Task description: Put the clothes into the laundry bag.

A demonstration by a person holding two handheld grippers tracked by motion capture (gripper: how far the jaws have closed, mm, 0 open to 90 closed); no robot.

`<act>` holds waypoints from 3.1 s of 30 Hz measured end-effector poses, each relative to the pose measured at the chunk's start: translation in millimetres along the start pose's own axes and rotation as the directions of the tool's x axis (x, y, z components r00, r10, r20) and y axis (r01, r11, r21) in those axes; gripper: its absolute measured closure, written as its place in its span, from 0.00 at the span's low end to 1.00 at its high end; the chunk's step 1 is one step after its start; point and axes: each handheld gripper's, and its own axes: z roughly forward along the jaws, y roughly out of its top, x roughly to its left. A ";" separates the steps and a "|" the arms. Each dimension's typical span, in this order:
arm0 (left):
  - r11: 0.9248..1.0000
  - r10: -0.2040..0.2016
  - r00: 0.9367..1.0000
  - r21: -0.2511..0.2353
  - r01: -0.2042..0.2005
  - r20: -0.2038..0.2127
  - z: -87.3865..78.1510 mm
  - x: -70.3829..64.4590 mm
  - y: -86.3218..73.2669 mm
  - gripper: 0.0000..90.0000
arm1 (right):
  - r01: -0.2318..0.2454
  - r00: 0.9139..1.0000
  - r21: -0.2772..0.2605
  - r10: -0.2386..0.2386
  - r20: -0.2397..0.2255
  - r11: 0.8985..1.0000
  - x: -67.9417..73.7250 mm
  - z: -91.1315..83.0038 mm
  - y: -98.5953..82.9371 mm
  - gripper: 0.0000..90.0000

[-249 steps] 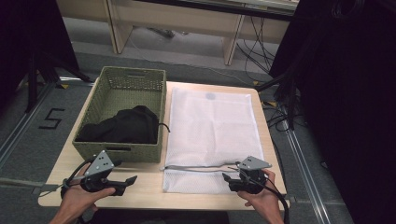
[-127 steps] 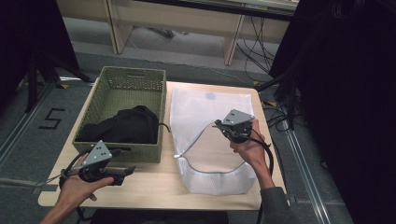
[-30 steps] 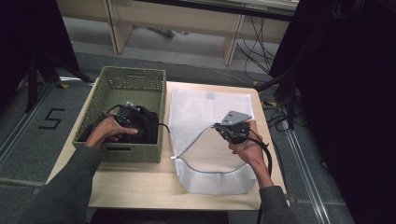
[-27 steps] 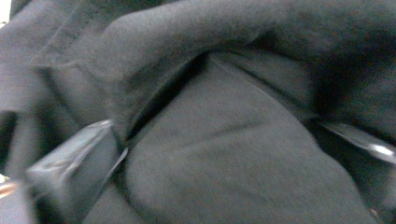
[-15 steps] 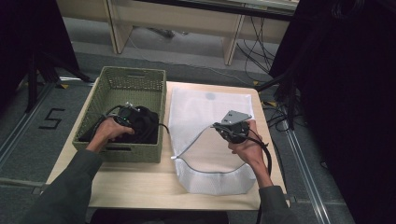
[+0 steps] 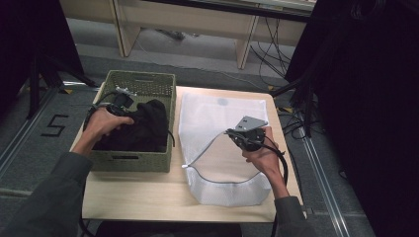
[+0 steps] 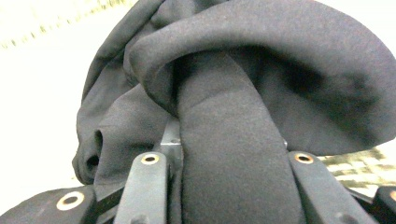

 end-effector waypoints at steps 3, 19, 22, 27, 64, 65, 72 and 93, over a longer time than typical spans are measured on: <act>0.998 -0.007 1.000 -0.061 0.007 0.004 -28.2 -4.9 8.3 0.71 | -0.011 1.000 -0.001 0.011 0.006 1.000 -0.1 -0.8 -0.2 0.99; 0.973 0.082 0.995 -0.222 -0.068 0.053 -124.5 -67.1 39.7 0.71 | -0.001 1.000 -0.003 0.001 0.007 1.000 -1.7 -0.6 1.1 1.00; 0.969 0.104 0.992 -0.231 -0.085 0.071 -132.4 -78.3 42.9 0.71 | -0.008 1.000 -0.005 0.008 0.016 1.000 -2.0 -1.3 0.6 1.00; 0.957 0.184 0.975 -0.249 -0.148 0.125 -151.1 -115.6 50.5 0.71 | -0.014 1.000 -0.008 0.014 0.024 1.000 -3.8 -1.6 -0.5 1.00; 0.969 0.197 0.919 0.073 -0.235 0.341 92.4 -230.3 9.1 0.69 | -0.060 0.998 -0.053 0.061 0.016 0.997 -6.3 -13.4 5.5 1.00; 0.970 0.200 0.927 0.073 -0.234 0.317 97.4 -229.2 8.9 0.69 | -0.050 0.999 -0.047 0.051 0.009 0.998 -5.9 -14.2 6.3 1.00; 0.971 0.184 0.961 0.114 -0.210 0.208 159.7 -221.6 -24.4 0.56 | -0.052 0.999 -0.016 0.052 0.002 0.999 0.4 -8.8 2.9 1.00; 0.985 0.154 0.987 -0.092 -0.149 0.055 4.0 -152.8 -5.9 0.28 | -0.065 0.998 -0.035 0.065 -0.001 0.997 -2.3 -11.0 0.9 1.00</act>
